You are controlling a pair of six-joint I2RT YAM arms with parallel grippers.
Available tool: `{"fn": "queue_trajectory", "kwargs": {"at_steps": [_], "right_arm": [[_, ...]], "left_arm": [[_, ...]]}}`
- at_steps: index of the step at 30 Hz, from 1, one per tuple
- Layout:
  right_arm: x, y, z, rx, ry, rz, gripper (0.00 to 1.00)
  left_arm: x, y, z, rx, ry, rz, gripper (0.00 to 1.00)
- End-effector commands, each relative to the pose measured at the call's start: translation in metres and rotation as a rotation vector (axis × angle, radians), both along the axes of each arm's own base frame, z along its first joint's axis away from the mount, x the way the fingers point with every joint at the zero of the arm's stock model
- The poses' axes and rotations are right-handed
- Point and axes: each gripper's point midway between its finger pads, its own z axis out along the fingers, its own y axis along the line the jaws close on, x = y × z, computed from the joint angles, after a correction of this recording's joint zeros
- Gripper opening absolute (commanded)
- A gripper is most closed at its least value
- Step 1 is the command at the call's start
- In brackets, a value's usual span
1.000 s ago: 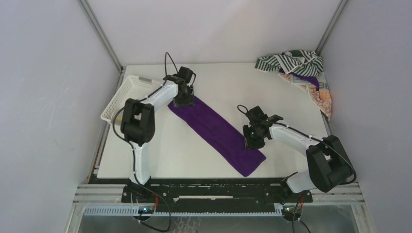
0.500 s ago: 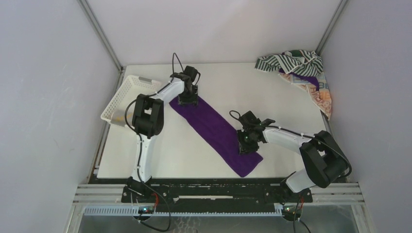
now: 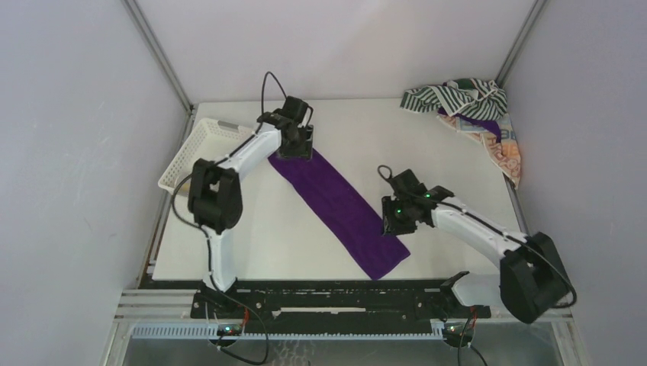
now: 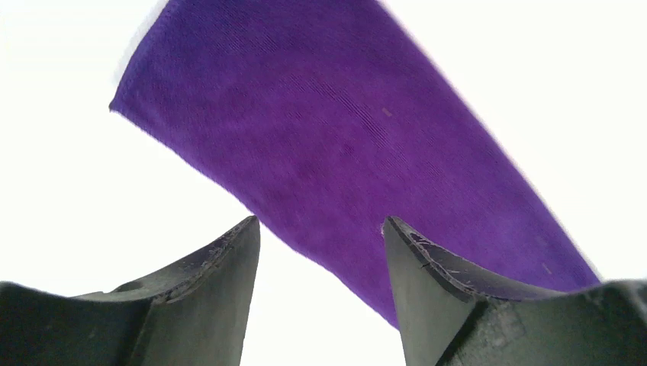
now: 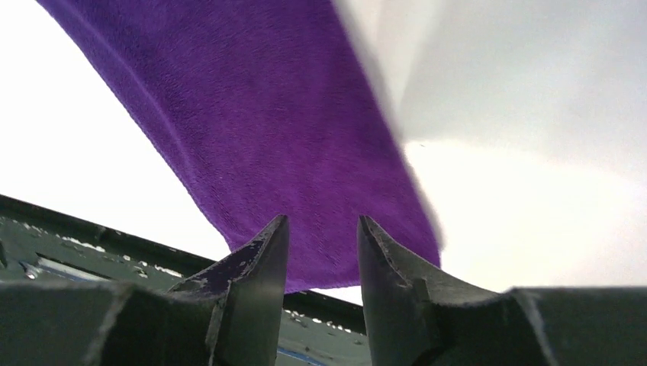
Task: Roll the towels
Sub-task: Fold the towel at the center of the board.
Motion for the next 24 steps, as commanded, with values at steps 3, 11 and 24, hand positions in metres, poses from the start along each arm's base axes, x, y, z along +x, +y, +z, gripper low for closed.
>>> {"fn": "queue_trajectory", "kwargs": {"at_steps": [3,11,24], "right_arm": [[-0.014,-0.042,0.010,-0.034,-0.007,-0.175,0.43],[-0.035,-0.060,-0.001,-0.036,0.046,-0.373,0.46],[-0.033,-0.064,-0.027,0.002,0.069,-0.486,0.39]], "left_arm": [[-0.063,-0.057,0.104,-0.141,-0.265,-0.153,0.66],[-0.174,-0.095,0.081,-0.184,-0.262,-0.358,0.66],[-0.266,-0.149,0.079,-0.265,-0.325,-0.652,0.65]]}}
